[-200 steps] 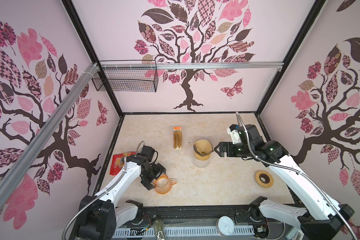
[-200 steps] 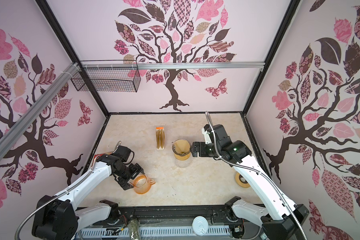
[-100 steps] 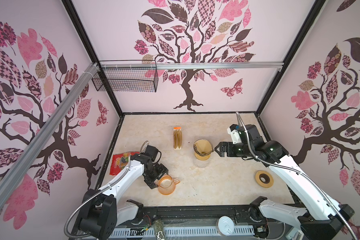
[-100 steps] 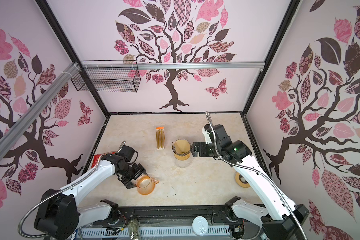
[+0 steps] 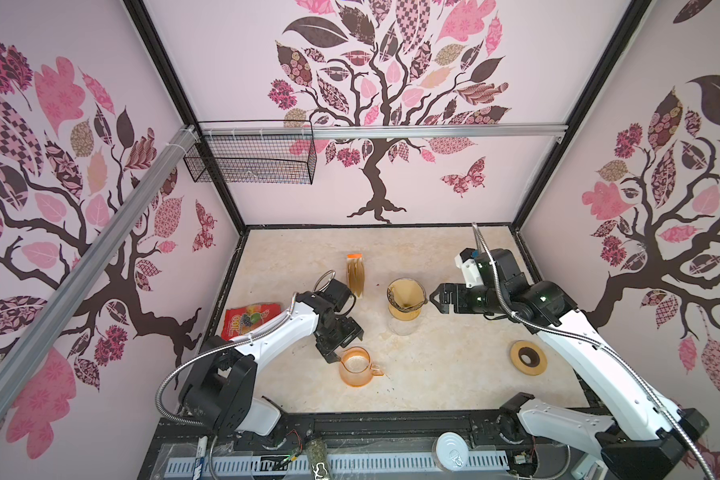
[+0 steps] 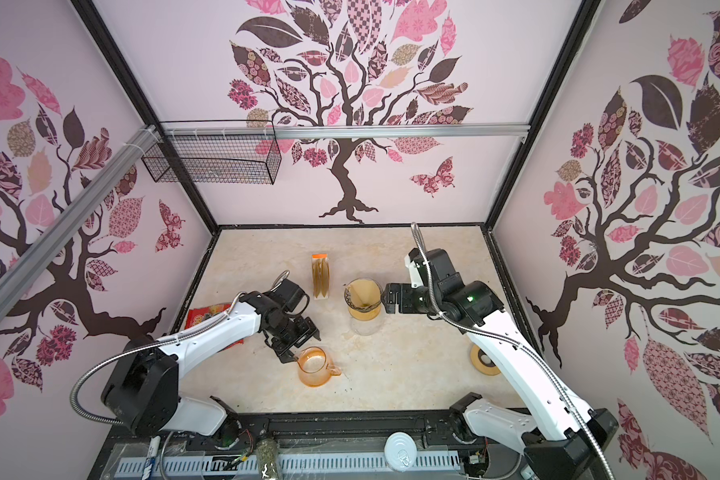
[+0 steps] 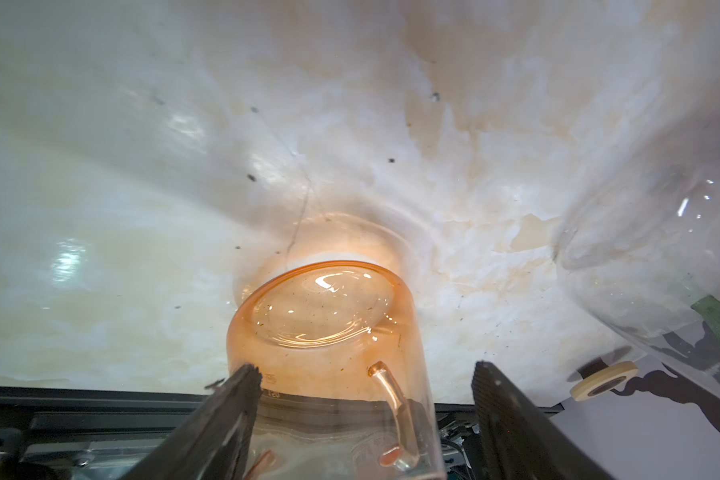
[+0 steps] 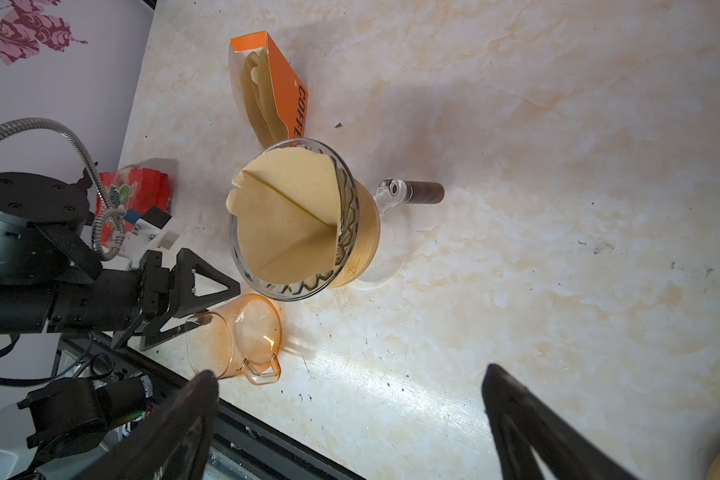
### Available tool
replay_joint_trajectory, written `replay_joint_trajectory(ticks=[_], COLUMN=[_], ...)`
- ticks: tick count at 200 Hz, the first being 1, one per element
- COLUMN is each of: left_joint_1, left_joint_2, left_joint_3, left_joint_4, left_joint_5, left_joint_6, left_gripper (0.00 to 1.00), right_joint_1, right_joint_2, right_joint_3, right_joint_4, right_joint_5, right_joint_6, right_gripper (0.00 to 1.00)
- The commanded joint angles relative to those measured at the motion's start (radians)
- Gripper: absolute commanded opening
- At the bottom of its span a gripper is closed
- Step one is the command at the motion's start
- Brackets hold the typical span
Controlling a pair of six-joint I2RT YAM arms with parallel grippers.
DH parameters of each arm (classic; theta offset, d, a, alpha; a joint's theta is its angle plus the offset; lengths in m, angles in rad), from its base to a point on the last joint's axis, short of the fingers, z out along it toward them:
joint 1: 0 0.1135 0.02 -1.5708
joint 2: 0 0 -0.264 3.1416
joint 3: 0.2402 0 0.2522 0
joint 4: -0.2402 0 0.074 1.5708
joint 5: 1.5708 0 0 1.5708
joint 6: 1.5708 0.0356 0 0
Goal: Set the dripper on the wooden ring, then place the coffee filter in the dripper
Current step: 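Carry the orange jug with the left gripper to the carafe front and set it down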
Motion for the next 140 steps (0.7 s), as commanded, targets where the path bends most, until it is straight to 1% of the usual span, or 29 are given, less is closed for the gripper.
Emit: replay_joint_trajectory(ticks=[1,37,67,97,129,140], left_joint_1=[-0.033,-0.072,-0.071,-0.042,-0.010,-0.008], left_joint_2=[0.041,0.078,0.072,0.023,-0.092,-0.136], left_joint_3=[0.073,0.099,0.104,0.134,0.058,0.030], left_joint_4=[0.030,0.059,0.052,-0.048,-0.107,-0.128], left_joint_5=[-0.018,-0.015,-0.033,-0.076,-0.070,-0.095], left_joint_6=[-0.047,-0.086,-0.093,-0.010,0.091,0.144], left_gripper=[0.83,0.83,0.83,0.84,0.83,0.80], right_joint_1=[-0.003,-0.008,-0.009,-0.009,-0.008,-0.009], right_joint_2=[-0.023,-0.021,-0.017,-0.017,-0.020,-0.020], right_joint_3=[0.040,0.043,0.050,0.054,0.048,0.048], right_joint_4=[-0.011,-0.013,-0.019,-0.020,-0.020,-0.018], right_joint_5=[0.013,0.014,0.013,0.013,0.002,-0.002], right_joint_6=[-0.013,-0.018,-0.022,-0.026,-0.027,-0.027], right_gripper=[1.00,1.00,1.00,1.00,1.00,1.00])
